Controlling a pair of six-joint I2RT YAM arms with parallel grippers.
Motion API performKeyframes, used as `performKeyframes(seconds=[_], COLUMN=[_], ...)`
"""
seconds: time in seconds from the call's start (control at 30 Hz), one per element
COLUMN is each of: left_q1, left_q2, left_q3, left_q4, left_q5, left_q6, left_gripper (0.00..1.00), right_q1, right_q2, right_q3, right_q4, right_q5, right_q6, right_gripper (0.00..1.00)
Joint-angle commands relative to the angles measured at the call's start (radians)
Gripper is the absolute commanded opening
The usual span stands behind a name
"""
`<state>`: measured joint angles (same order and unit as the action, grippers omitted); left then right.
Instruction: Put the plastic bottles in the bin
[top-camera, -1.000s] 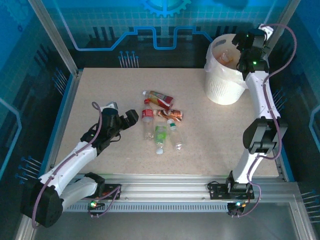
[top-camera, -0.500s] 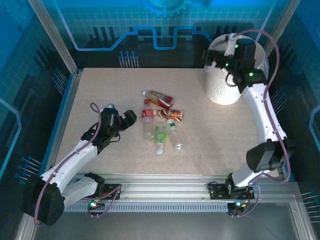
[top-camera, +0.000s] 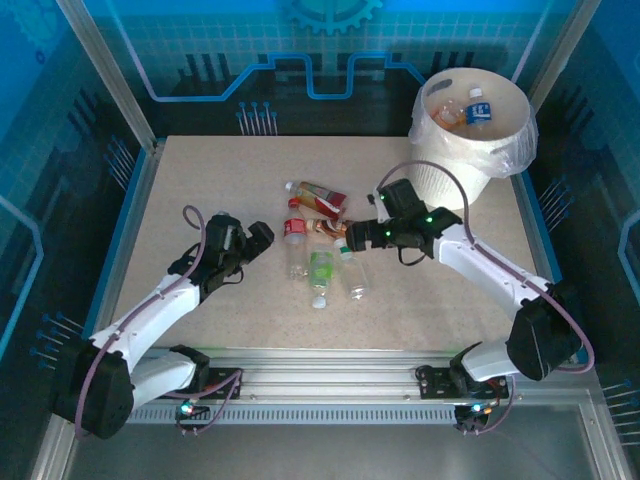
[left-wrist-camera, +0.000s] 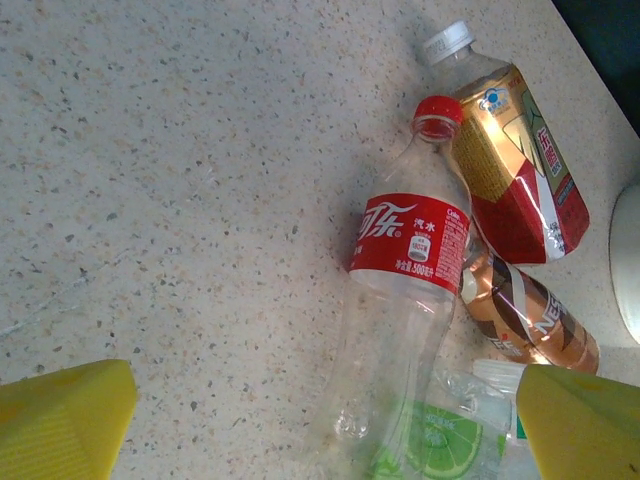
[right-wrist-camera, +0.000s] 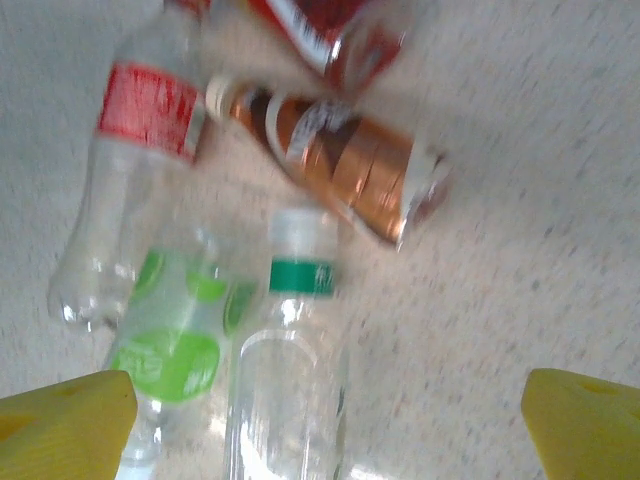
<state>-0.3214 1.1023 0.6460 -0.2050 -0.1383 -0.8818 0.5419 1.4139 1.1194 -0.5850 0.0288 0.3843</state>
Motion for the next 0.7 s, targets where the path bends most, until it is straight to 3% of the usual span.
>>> performKeyframes(seconds=[0.0, 0.33, 0.67], left_q1=[0.01, 0.01, 0.01], left_q2=[0.017, 0.051, 0.088], left_q3=[0.026, 0.044, 0.084], left_q4=[0.011, 0.01, -0.015], left_q5=[0.037, 0.073, 0.093], left_q6=[-0.013, -0.01, 0.02], left_gripper=[0.99, 0.99, 0.99], right_q1=[0.064, 0.232, 0.245], right_q2=[0.009, 0.159, 0.237], right_q3=[-0.012, -0.038, -0.073], right_q4=[-0.082, -0.06, -0.022], right_q5=[0.011, 0.101, 0.222], right_q6=[-0.03, -0.004, 0.113], right_gripper=[1.0, 0.99, 0.92])
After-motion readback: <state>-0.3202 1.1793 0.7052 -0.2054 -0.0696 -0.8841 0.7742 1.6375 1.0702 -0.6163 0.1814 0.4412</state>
